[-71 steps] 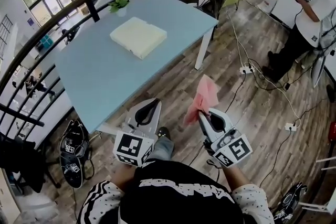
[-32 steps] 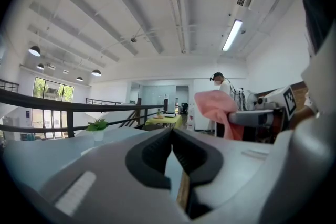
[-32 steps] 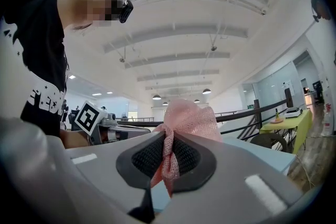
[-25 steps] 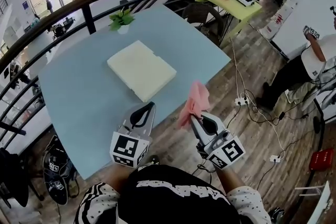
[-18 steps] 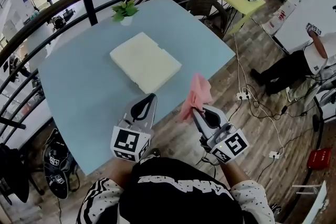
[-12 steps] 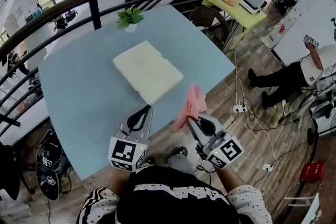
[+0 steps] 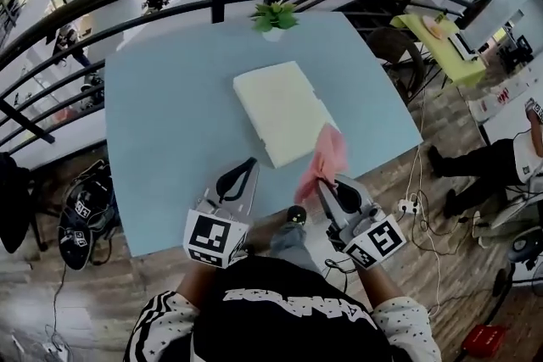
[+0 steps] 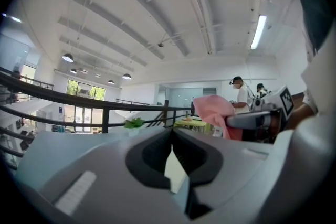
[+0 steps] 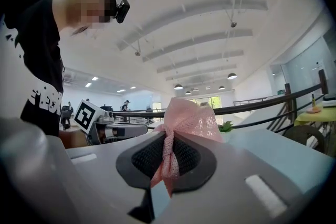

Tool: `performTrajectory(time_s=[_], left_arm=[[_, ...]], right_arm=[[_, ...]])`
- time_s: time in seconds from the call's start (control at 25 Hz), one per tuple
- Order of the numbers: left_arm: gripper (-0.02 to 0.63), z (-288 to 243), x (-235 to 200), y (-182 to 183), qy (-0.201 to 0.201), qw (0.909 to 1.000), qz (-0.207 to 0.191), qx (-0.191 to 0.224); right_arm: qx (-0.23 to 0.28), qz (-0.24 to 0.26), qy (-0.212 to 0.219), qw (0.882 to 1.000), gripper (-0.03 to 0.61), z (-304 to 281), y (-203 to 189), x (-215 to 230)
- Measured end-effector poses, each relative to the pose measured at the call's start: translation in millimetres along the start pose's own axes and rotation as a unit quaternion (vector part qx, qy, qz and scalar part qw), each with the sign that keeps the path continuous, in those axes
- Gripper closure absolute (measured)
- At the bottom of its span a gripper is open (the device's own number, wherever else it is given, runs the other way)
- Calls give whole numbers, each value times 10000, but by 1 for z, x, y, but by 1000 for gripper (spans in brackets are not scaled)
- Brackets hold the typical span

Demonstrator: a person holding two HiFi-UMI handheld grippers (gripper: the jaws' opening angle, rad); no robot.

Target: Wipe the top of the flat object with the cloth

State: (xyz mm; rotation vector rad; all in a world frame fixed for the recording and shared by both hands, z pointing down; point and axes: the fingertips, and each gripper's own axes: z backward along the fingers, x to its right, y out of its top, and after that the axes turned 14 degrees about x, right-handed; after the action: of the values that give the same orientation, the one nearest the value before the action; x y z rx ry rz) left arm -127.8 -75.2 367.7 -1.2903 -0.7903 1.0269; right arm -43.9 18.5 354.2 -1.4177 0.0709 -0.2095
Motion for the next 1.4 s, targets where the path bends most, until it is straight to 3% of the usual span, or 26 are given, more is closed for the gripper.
performTrajectory(time_s=[0.6, 1.4], left_arm=[[614, -34, -32, -2, 1352, 9896, -483, -131], [614, -96, -32, -2, 2724, 9579, -866, -262]], right_arm=[[24, -325, 1518, 9879, 557, -67, -21, 57], [-3, -335, 2816, 9589, 555, -105, -30, 148]])
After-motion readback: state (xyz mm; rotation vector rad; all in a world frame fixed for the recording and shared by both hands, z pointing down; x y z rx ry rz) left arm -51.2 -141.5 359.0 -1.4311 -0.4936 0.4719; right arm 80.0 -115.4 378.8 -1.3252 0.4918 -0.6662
